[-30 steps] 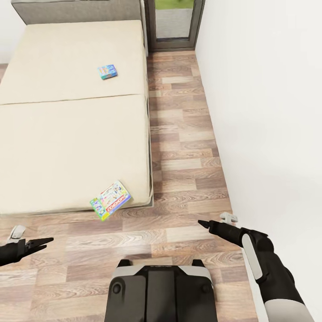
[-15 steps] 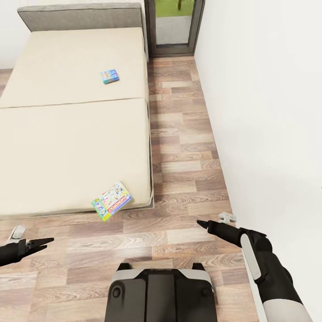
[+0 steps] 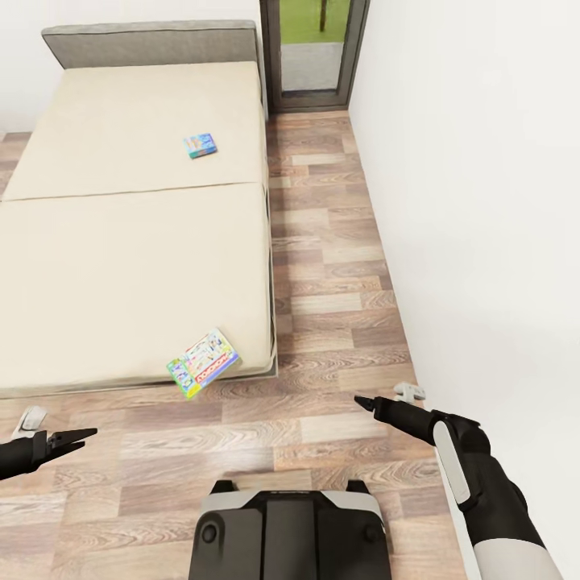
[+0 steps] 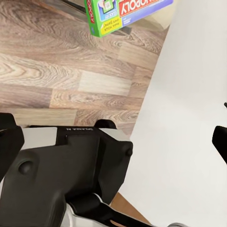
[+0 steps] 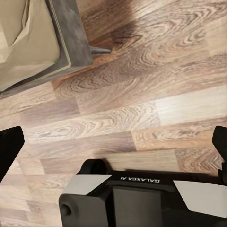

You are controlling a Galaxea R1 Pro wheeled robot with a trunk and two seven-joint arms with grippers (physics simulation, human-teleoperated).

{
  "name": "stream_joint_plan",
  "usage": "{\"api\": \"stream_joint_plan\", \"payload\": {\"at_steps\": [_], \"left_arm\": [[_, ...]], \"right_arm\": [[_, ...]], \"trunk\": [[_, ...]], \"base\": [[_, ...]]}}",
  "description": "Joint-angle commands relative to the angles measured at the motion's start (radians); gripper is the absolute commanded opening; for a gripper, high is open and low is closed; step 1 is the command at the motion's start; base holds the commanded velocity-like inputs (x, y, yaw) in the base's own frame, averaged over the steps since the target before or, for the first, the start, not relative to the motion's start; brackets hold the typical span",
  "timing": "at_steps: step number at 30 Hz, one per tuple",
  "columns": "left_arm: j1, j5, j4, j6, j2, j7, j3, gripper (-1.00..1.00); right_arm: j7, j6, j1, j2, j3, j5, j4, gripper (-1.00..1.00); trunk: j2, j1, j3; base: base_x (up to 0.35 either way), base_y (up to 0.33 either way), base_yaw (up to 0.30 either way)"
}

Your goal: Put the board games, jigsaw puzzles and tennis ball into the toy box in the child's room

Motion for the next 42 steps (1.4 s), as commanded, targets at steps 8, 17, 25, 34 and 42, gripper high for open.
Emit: {"api": "stream_joint_plan", "payload": {"at_steps": [8,17,25,34,42], "left_arm": [[-0.001,-0.001,0.0,0.01,0.0,-0.004,0.0,1.0],[0.0,-0.001,0.0,0.011,-0.001,0.001,-0.001,1.0],[0.0,-0.001,0.0,0.012,-0.001,0.007,-0.001,1.0],[-0.001,-0.001,0.0,0.011,-0.001,0.009,-0.001,1.0],[0.0,-0.001,0.0,0.01,-0.001,0.01,0.0,1.0]], "right_arm": [[0.004,0.006,0.0,0.001,0.0,0.0,-0.001,1.0],[0.004,0.005,0.0,0.003,0.004,0.001,-0.001,1.0],[0.004,0.005,0.0,0.003,0.003,0.0,-0.001,1.0],[0.004,0.004,0.0,0.003,0.004,0.0,-0.001,1.0],[0.004,0.003,0.0,0.003,0.004,0.001,-0.002,1.0]], "trunk": [[-0.001,0.001,0.012],[-0.001,0.001,0.027],[-0.001,0.001,0.04],[-0.001,0.001,0.055],[-0.001,0.001,0.069]], "base": [[-0.007,0.0,0.0],[0.0,0.0,0.0],[0.0,0.0,0.0],[0.0,0.0,0.0],[0.0,0.0,0.0]]}}
